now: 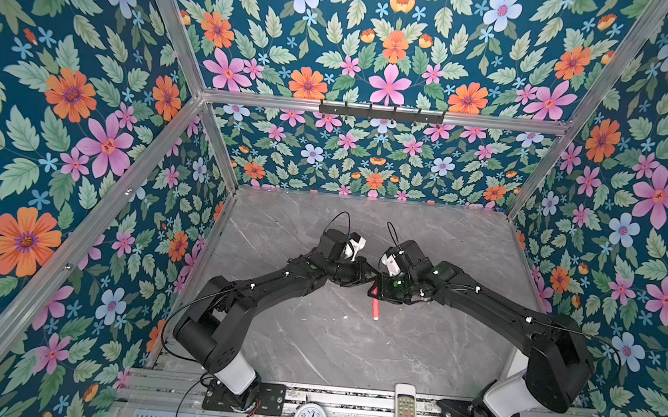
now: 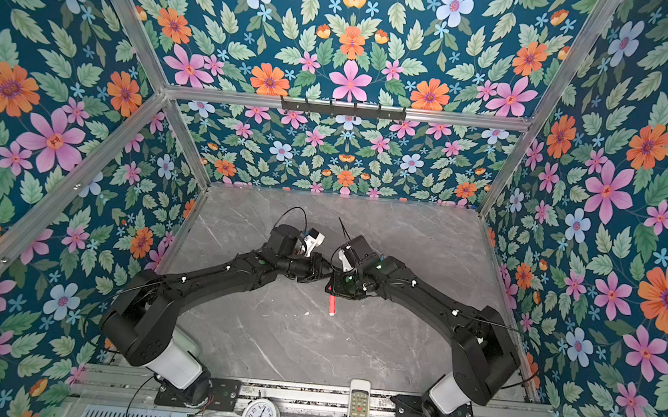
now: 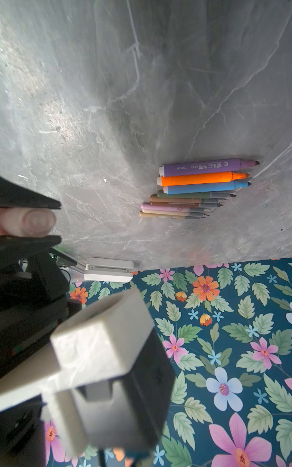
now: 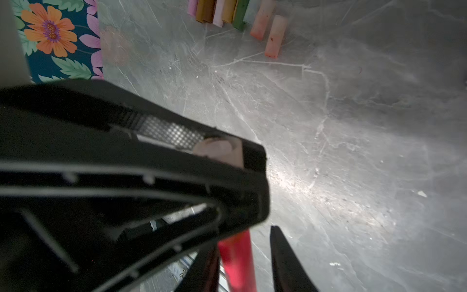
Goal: Open the pen caps
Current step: 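Pull the right gripper away from the left gripper to uncap the marker, then lower the pink marker beside the purple marker and open the right gripper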
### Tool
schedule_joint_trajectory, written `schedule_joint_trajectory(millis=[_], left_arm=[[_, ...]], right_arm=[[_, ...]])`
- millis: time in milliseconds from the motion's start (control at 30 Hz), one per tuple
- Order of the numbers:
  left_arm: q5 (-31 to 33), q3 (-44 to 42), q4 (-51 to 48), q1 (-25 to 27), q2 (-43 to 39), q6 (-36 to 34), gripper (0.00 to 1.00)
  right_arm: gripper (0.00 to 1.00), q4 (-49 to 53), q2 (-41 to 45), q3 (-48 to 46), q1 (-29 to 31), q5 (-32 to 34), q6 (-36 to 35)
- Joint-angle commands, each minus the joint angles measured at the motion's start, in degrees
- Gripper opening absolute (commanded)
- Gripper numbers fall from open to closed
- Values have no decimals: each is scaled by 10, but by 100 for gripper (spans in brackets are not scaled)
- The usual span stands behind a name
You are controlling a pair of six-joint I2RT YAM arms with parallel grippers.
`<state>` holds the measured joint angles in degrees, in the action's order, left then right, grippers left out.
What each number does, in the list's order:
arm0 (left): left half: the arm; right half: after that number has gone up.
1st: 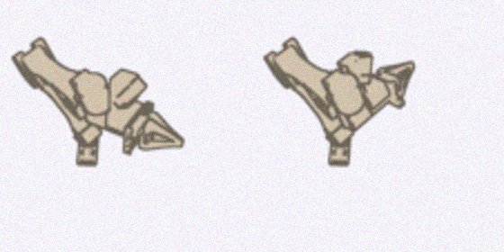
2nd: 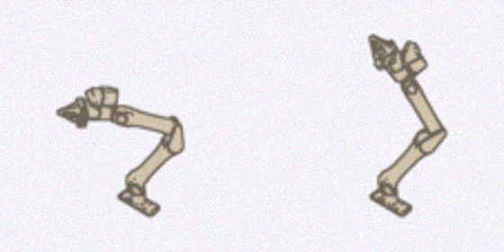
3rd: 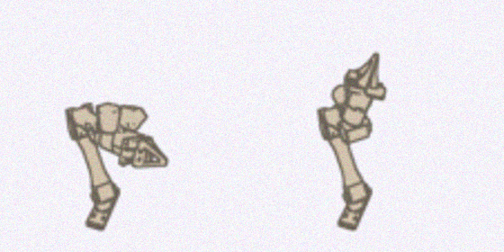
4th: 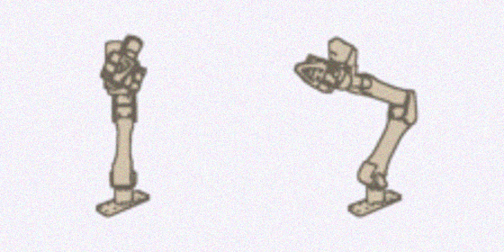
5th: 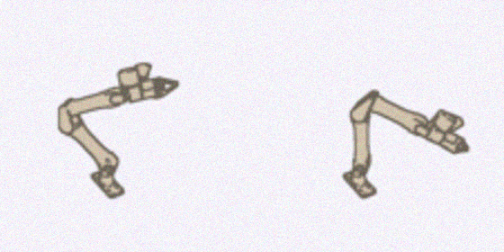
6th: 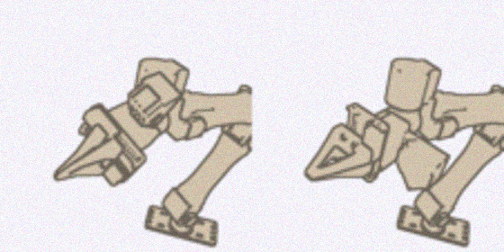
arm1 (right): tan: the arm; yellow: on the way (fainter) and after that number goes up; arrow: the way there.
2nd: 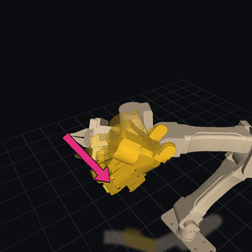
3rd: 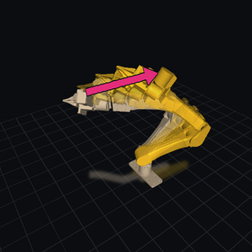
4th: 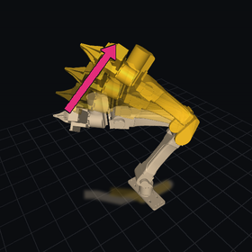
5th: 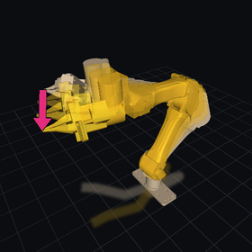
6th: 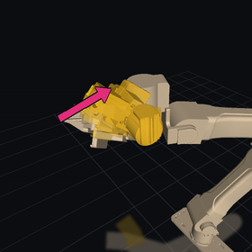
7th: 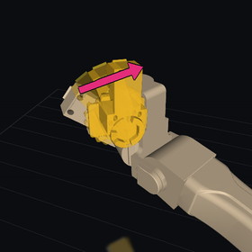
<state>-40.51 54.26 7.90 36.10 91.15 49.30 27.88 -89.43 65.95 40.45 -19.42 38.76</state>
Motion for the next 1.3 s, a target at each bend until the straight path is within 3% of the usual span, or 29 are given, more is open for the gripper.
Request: schedule_joint_trajectory(millis=[0, 33, 67, 300, 433, 533, 700, 900, 1067, 1267], left_arm=[[-9, 9, 15, -1, 5, -5, 0], [-8, 16, 10, -3, 9, -11, 0], [-3, 28, -5, -8, 13, -22, 0], [53, 220, -210, -126, 59, -160, 0], [48, 242, -227, -144, 62, -179, 0], [45, 209, -232, -144, 46, -187, 0], [75, 132, -235, -146, -18, -210, 0], [79, 84, -237, -148, -53, -219, 0], [74, 77, -240, -148, -57, -227, 0], [75, 73, -253, -150, -66, -245, 0]], right_arm=[[13, -17, -1, -3, 1, -18, 5], [2, -19, 3, -10, 0, -19, 7], [0, -21, 7, -19, 1, -21, 12], [0, -106, 57, -156, 57, -22, 98], [0, -95, 94, -183, 58, 6, 107], [0, -60, 99, -159, 29, 7, 81], [0, 35, 35, -62, -40, 31, 29], [1, 151, -133, 128, -72, 120, -21], [3, 304, -292, 323, -72, 264, -1], [3, 368, -389, 428, -72, 339, 23]])
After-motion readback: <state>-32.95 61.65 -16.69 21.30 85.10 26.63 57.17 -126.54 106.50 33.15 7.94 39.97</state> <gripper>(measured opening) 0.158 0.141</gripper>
